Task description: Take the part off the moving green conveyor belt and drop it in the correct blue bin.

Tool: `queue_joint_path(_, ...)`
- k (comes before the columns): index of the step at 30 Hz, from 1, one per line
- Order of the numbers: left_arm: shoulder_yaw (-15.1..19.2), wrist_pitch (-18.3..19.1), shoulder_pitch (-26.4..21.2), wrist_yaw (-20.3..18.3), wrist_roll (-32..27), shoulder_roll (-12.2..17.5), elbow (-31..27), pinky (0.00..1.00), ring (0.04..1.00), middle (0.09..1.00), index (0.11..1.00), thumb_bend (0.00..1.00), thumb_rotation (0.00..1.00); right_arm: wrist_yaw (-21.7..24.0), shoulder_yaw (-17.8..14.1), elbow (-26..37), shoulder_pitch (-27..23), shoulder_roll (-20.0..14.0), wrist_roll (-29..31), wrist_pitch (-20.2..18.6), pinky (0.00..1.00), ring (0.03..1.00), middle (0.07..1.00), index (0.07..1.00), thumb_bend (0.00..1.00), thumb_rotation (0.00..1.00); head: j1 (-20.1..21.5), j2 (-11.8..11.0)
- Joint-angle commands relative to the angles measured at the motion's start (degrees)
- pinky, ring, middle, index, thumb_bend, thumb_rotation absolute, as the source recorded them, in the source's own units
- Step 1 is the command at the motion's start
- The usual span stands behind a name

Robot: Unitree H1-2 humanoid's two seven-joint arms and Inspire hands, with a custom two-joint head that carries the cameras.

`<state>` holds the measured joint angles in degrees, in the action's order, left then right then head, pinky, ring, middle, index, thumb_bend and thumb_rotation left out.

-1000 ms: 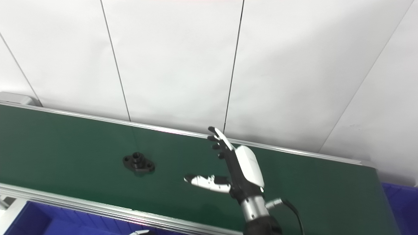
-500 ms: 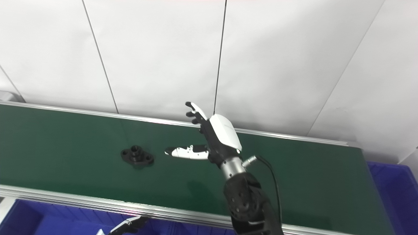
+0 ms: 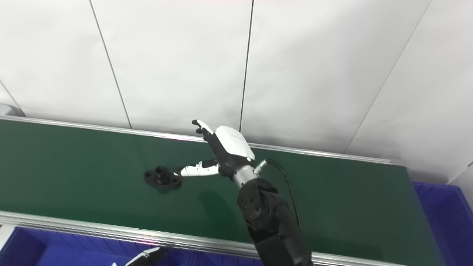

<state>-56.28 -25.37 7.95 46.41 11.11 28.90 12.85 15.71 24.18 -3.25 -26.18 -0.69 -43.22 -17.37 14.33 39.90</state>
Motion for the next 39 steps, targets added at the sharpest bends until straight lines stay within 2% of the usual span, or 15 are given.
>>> queue_joint_path(1, -0.9, -1.6, -1.2, 2.6, 1.5, 1.7, -0.8, 0.72, 0.765, 0.794, 0.790, 0.75, 0.82, -0.7, 0.3, 0.0, -2.7, 0.3, -0.4, -0.2, 0.73, 0.821, 0.852, 0.938, 0.77, 0.52, -0.1, 0.0)
queue_joint_path(6, -3.5, -1.6, -2.1, 4.1, 1.6, 2.9, -1.1, 0.71, 0.764, 0.794, 0.792, 0.76, 0.80, -0.8, 1.2, -2.6, -4.1, 0.4, -0.6, 0.0, 0.75, 0.825, 0.855, 0.929, 0.77, 0.52, -0.3, 0.1)
queue_joint_path(11, -4.2, -1.6, -2.4, 4.7, 1.0, 2.7, -1.1, 0.70, 0.753, 0.786, 0.781, 0.76, 0.78, -0.4, 2.6, -5.1, -5.7, 0.0, -1.6, -0.1, 0.75, 0.829, 0.865, 0.924, 0.79, 0.52, -0.5, 0.1)
queue_joint_path(17, -4.4, -1.6, -2.6, 3.7, -0.1, 2.4, -1.1, 0.71, 0.762, 0.795, 0.787, 0.77, 0.77, 1.4, 5.1, -9.3, -8.3, -0.8, -2.5, -0.2, 0.77, 0.855, 0.895, 0.916, 0.80, 0.52, -0.8, 0.0)
queue_joint_path(26, -4.5, -1.6, -2.6, 3.8, -0.1, 2.2, -1.3, 0.71, 0.760, 0.788, 0.785, 0.76, 0.75, 2.4, 6.5, -15.4, -11.1, -1.3, -2.8, -0.1, 0.77, 0.866, 0.906, 0.921, 0.83, 0.49, -1.4, 0.4)
queue_joint_path(32, -4.9, -1.6, -2.7, 4.9, 0.6, 1.8, -1.4, 0.70, 0.752, 0.785, 0.781, 0.76, 0.75, 2.9, 9.1, -18.0, -11.6, -2.3, -3.6, 1.1, 0.79, 0.869, 0.907, 0.921, 0.85, 0.49, -1.6, 0.7)
queue_joint_path(39, -4.5, -1.6, -2.1, 3.8, -0.4, 1.9, -2.1, 0.72, 0.762, 0.789, 0.786, 0.76, 0.74, 3.0, 12.3, -21.2, -11.4, -3.0, -4.7, 1.5, 0.76, 0.851, 0.895, 0.912, 0.86, 0.48, -2.0, 1.2)
